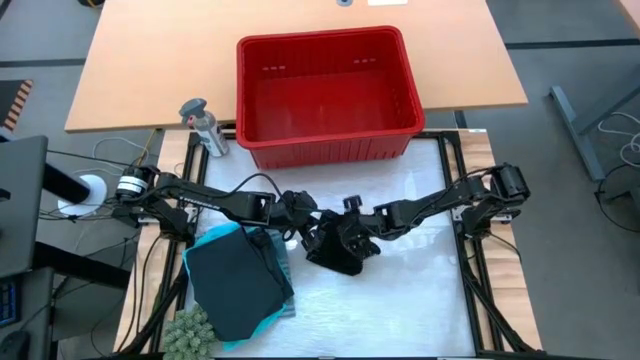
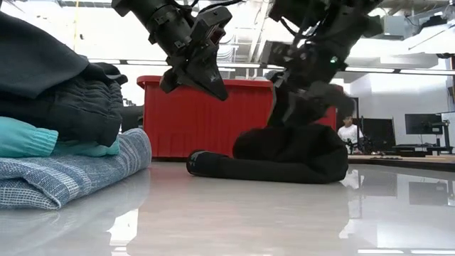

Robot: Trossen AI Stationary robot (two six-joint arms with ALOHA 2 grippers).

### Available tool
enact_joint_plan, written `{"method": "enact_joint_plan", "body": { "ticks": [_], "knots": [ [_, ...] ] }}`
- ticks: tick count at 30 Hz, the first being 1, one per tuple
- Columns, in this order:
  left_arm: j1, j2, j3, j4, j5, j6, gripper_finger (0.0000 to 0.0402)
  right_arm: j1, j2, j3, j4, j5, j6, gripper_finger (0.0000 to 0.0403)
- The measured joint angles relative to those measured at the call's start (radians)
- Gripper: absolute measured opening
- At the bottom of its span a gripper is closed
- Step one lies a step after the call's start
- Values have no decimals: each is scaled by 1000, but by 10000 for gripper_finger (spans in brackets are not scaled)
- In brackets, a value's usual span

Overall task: Fold Laundry from Bin
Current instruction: Fold the black boxer from the red organizer bin

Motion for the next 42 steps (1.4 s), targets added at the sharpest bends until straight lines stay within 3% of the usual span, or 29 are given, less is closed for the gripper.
{"method": "enact_joint_plan", "body": {
  "ticks": [4,9,14,19,28,34,42],
  "knots": [
    [0,0,0,-8,3,-6,0,-72,-3,33,2,115,-20,207],
    [0,0,0,-9,7,-18,0,-166,-30,106,-15,93,10,207],
    [-2,0,0,-19,7,-22,0,-176,-38,158,-175,-163,114,207],
    [-29,0,0,-63,-41,-63,0,-114,-46,135,-304,-385,401,207],
    [-69,0,0,-76,-87,-61,0,95,-42,123,-276,-218,573,207],
    [-70,0,0,-73,-87,-46,0,123,-42,98,-213,-29,590,207],
    [-70,0,0,-73,-70,-18,0,95,-40,37,-146,-56,592,207]
  ]
}}
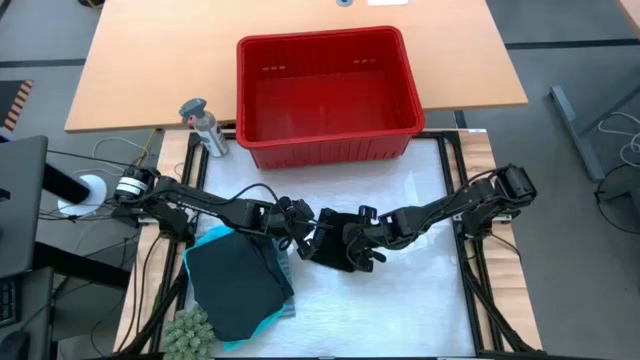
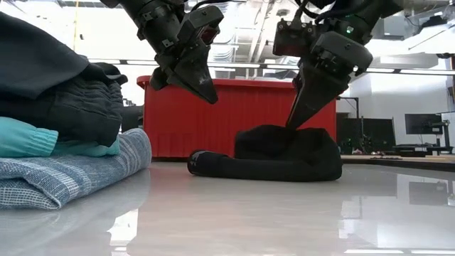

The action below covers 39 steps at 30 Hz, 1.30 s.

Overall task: Fold Laundry from Bin
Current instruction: Fold the black boxer from the red organizer bin

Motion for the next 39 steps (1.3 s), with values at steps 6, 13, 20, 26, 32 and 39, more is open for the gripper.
{"method": "enact_joint_plan", "body": {
  "ticks": [6,13,20,26,32,39],
  "knots": [
    [0,0,0,0,0,14,0,-6,0,-24,64,0,15,160],
    [0,0,0,0,-3,17,0,-39,0,-24,81,-16,10,18],
    [0,0,0,-6,-10,28,0,-38,-6,26,146,-77,10,22],
    [0,0,0,-19,-8,33,0,-12,-6,85,260,-144,-148,30],
    [0,0,0,-84,-8,33,0,1,-1,83,232,-298,-165,42],
    [0,0,0,-93,-18,43,0,1,-1,83,-79,-273,-29,101]
  ]
}}
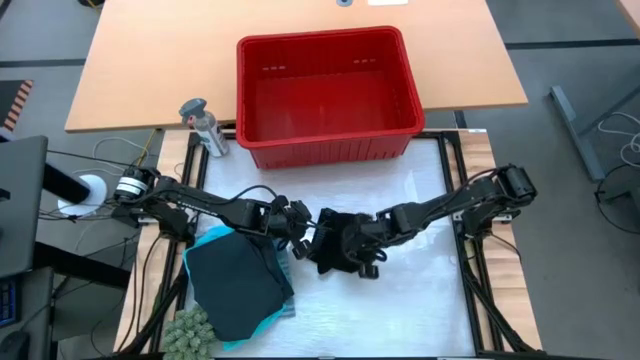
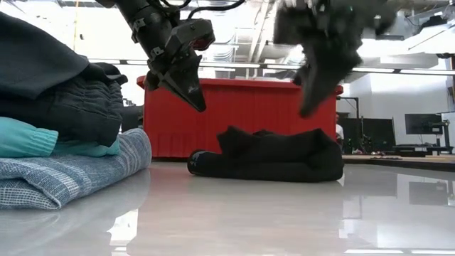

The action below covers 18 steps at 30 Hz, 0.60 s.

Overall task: Fold Laundry from Bin
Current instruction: Fold the black boxer from the red organizer bin

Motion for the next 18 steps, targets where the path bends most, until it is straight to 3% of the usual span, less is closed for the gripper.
{"method": "enact_joint_plan", "body": {
  "ticks": [3,5,11,18],
  "knots": [
    [0,0,0,0,-2,0,0,0,0,-11,-115,113,36,113],
    [0,0,0,1,-9,1,0,-7,0,-32,-96,150,76,119],
    [0,0,0,1,-14,0,0,-54,0,-62,41,110,196,154],
    [0,0,0,2,-14,2,0,-117,0,-67,28,110,260,198]
  ]
}}
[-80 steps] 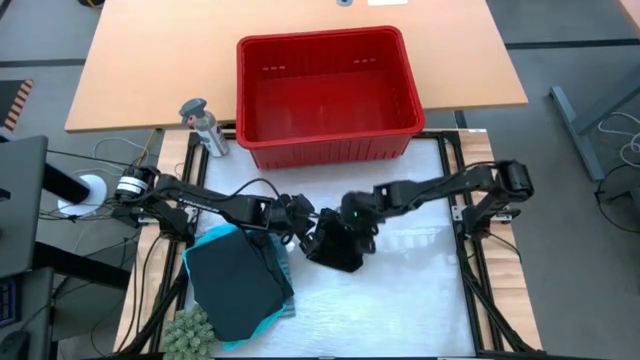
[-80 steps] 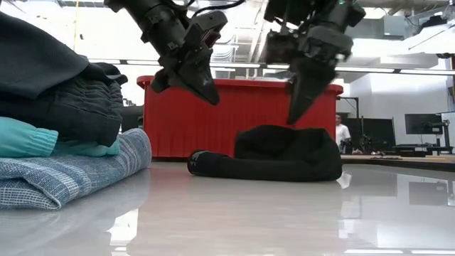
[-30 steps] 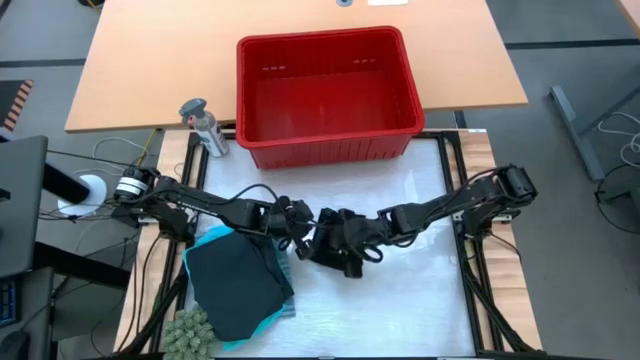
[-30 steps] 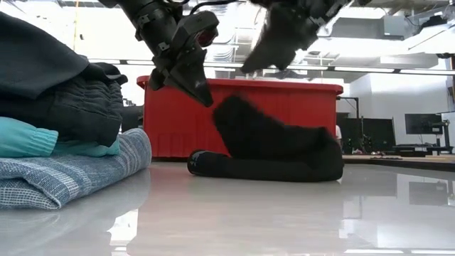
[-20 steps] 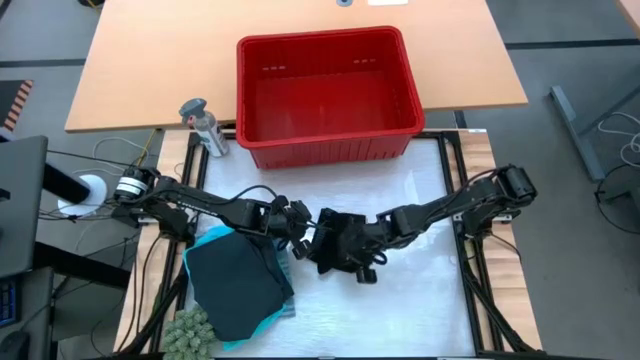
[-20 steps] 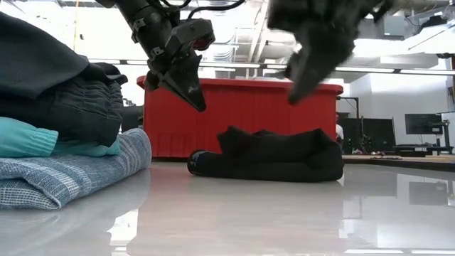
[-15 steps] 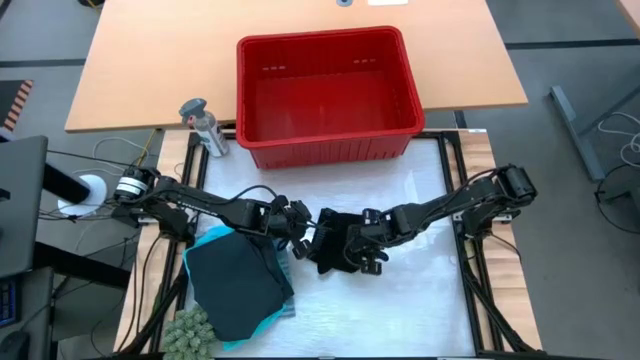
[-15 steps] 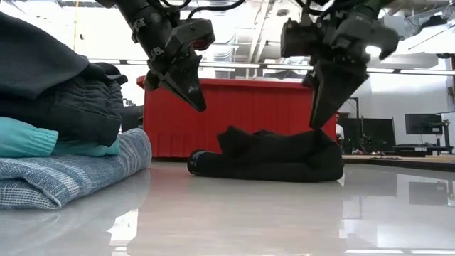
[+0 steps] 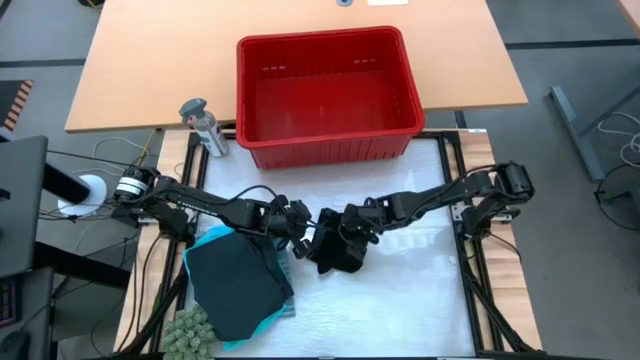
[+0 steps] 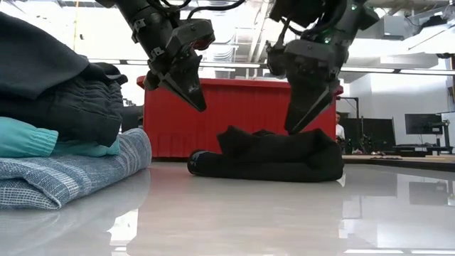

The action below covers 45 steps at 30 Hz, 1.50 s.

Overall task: Fold Laundry from Bin
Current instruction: Fold the black boxer from the red organizer bin

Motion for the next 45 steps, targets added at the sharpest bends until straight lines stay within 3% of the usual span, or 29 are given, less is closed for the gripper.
{"method": "enact_joint_plan", "body": {
  "ticks": [15,18,22,24,29,38,45],
  "knots": [
    [0,0,0,9,-23,23,0,26,98,-2,50,-46,24,179],
    [0,0,0,13,-25,23,0,31,121,6,56,-54,20,138],
    [0,0,0,15,-27,26,0,55,126,29,51,-54,-21,38],
    [0,0,0,16,-27,26,0,65,117,46,54,-53,-55,17],
    [0,0,0,20,-29,26,0,72,114,92,53,-44,-75,47],
    [0,0,0,38,-30,26,0,138,114,100,79,-202,-367,66],
    [4,0,0,50,-33,25,0,151,114,110,94,-276,-391,148]
  ]
}}
